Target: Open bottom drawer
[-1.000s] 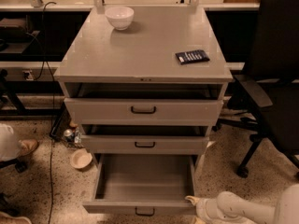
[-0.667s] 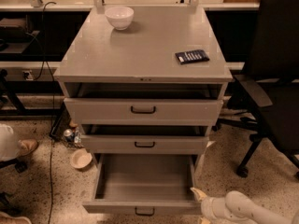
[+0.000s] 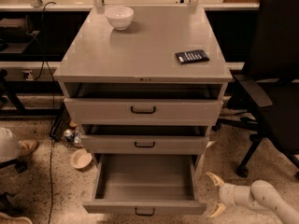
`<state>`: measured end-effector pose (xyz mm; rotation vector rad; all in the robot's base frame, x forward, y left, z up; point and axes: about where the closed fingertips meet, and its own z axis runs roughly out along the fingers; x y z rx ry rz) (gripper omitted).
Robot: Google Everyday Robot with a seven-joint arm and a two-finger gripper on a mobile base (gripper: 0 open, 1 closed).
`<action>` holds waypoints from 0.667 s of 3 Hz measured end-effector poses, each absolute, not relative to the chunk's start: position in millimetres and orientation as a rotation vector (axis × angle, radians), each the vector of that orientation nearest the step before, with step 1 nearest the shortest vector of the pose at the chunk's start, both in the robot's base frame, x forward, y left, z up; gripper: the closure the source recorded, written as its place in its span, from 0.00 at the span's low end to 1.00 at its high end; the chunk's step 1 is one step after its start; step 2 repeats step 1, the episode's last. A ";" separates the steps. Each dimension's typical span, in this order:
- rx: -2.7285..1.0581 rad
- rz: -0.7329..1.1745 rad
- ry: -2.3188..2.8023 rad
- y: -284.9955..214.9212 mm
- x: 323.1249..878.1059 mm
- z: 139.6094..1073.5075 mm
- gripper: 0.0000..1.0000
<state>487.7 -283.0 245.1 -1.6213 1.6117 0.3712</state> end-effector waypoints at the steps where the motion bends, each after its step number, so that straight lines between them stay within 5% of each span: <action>1: -1.580 0.348 1.605 -325.7 504.4 278.4 0.00; 2: -1.580 0.348 1.605 -325.7 504.4 278.4 0.00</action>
Offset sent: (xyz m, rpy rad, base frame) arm 0.0000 0.0000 0.0000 0.0000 0.0000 0.0000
